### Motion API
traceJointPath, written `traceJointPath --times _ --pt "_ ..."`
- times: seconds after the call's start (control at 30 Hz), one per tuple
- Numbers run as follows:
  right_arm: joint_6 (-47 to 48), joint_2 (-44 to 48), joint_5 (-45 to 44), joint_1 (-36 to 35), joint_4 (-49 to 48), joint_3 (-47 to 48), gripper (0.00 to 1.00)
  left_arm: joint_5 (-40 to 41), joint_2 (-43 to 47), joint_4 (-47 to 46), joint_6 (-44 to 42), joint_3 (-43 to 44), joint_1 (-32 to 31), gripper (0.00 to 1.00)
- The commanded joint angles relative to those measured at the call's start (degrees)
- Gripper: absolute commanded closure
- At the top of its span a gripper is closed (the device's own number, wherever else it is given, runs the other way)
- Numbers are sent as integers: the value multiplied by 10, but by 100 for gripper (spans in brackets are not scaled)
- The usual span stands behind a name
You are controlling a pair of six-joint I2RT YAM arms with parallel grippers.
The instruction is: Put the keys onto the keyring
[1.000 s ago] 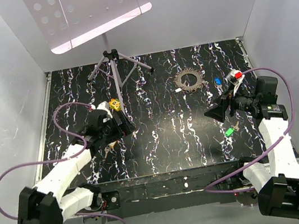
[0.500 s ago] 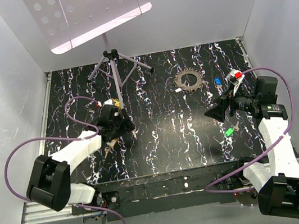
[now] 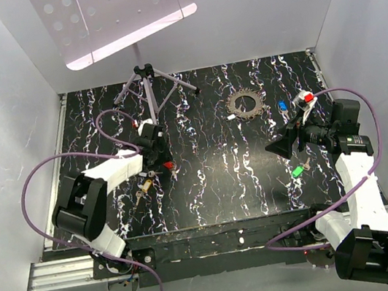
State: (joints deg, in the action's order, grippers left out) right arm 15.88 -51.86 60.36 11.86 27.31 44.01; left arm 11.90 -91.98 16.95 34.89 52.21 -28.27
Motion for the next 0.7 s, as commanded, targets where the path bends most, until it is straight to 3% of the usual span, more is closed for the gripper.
traceJointPath --times 0.0,0.67 --pt "11 0 6 -3 7 6 0 43 -23 35 -40 40 -5 55" --pt "17 -4 6 -5 15 9 0 41 -77 60 -55 33 -53 76"
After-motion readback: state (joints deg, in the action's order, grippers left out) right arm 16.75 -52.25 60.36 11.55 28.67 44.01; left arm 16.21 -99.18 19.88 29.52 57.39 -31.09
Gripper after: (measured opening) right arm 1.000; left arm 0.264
